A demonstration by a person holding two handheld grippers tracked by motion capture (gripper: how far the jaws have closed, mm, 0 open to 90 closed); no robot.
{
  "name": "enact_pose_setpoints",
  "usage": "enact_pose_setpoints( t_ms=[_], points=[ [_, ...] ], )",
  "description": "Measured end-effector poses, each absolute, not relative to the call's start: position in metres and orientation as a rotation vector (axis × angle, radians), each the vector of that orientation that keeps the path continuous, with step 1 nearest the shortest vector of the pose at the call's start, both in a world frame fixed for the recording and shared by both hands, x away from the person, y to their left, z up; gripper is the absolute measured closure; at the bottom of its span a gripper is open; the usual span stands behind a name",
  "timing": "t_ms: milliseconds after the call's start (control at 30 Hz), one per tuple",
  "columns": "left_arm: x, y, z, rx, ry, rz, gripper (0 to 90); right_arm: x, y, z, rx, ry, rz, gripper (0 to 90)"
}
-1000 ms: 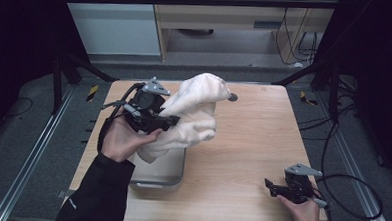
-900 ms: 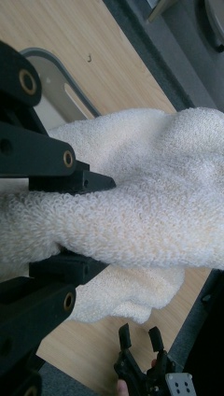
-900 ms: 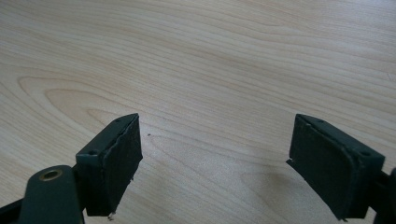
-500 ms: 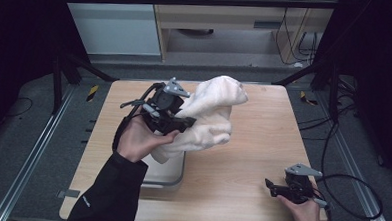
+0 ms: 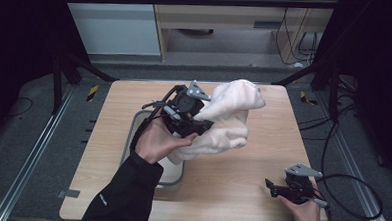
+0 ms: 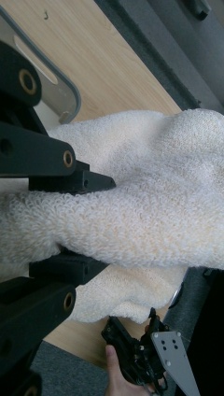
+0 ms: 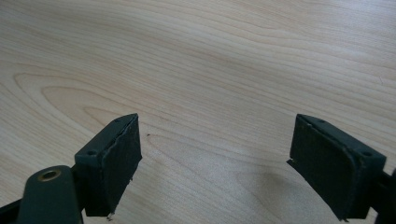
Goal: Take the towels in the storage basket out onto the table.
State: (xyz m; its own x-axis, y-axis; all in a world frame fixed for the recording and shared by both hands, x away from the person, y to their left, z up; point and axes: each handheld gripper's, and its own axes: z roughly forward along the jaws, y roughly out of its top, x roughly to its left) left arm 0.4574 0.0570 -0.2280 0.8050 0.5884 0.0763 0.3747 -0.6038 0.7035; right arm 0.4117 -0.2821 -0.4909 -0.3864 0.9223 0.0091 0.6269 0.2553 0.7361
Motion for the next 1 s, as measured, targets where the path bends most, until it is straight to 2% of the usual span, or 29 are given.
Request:
enact_pose_setpoints(
  t_ms=[567, 1000],
  points=[
    [0.466, 0.016, -0.251, 2.316, 0.661, 0.378, 67.4, 0.411, -0.282, -0.491, 1.378, 2.110, 0.930, 16.2],
    [0.483, -0.002, -0.295, 2.332, 0.687, 0.337, 67.4, 0.411, -0.283, -0.491, 1.377, 2.107, 0.936, 16.1]
  ],
)
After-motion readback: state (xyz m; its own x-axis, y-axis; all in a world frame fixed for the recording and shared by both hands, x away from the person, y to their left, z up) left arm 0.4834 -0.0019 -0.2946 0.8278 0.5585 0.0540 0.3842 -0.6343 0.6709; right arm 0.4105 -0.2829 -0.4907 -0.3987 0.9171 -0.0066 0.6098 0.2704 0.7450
